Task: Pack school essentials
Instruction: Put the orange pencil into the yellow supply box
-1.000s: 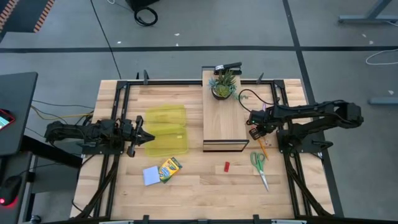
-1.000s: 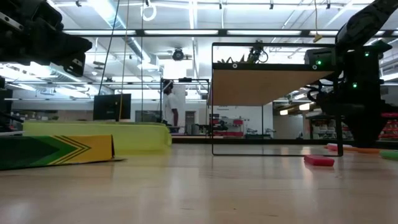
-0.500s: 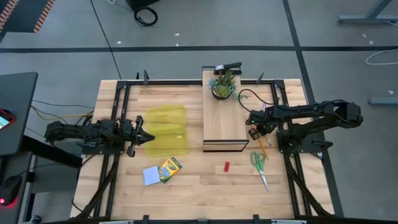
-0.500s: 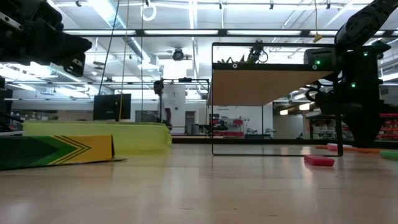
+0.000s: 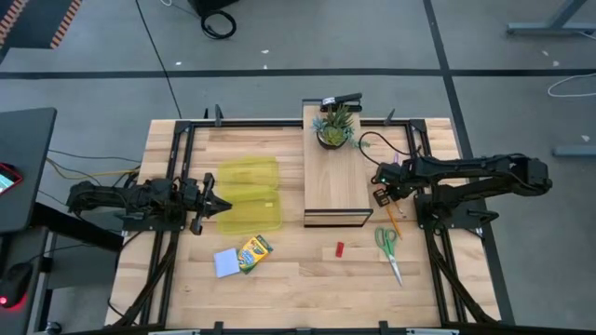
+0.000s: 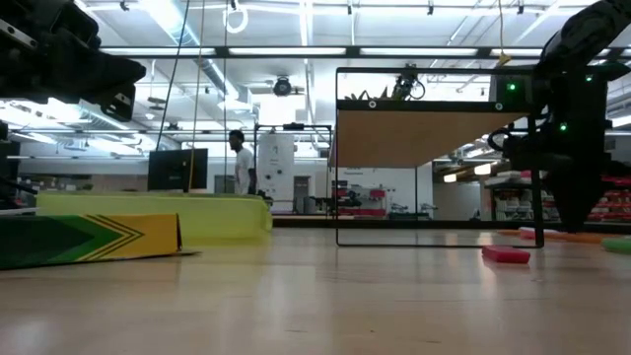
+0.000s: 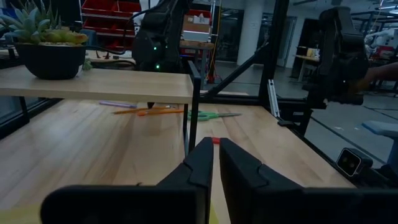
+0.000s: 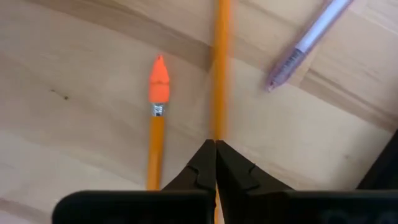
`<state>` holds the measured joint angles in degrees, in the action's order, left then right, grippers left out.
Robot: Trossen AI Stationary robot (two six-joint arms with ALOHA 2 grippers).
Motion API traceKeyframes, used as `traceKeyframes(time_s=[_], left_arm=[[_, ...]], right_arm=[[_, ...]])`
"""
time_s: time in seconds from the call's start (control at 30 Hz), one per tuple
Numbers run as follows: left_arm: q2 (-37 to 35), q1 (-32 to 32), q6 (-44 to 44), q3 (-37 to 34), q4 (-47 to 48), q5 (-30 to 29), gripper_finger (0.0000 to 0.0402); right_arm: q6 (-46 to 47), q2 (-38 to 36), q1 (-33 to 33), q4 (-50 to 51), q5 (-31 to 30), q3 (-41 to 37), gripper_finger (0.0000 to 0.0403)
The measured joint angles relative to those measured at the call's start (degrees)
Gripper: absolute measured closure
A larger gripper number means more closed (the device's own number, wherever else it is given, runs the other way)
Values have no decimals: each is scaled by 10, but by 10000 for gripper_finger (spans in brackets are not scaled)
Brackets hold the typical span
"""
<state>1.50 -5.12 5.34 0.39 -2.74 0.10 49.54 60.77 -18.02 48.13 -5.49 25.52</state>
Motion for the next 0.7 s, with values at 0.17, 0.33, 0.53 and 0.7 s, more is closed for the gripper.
traceKeyframes(time_s=[0.17, 0.33, 0.53, 0.7], left_arm=[[0, 0, 0, 0, 0, 0, 371], [0, 0, 0, 0, 0, 0, 364], [0, 0, 0, 0, 0, 0, 361], [0, 0, 0, 0, 0, 0, 368]], right_arm=[[6, -22, 3, 14, 0, 1, 395], [1, -31, -9, 36, -3, 7, 393], [-15, -26, -33, 104, -9, 44, 353], [-41, -23, -67, 95, 1, 32, 306]])
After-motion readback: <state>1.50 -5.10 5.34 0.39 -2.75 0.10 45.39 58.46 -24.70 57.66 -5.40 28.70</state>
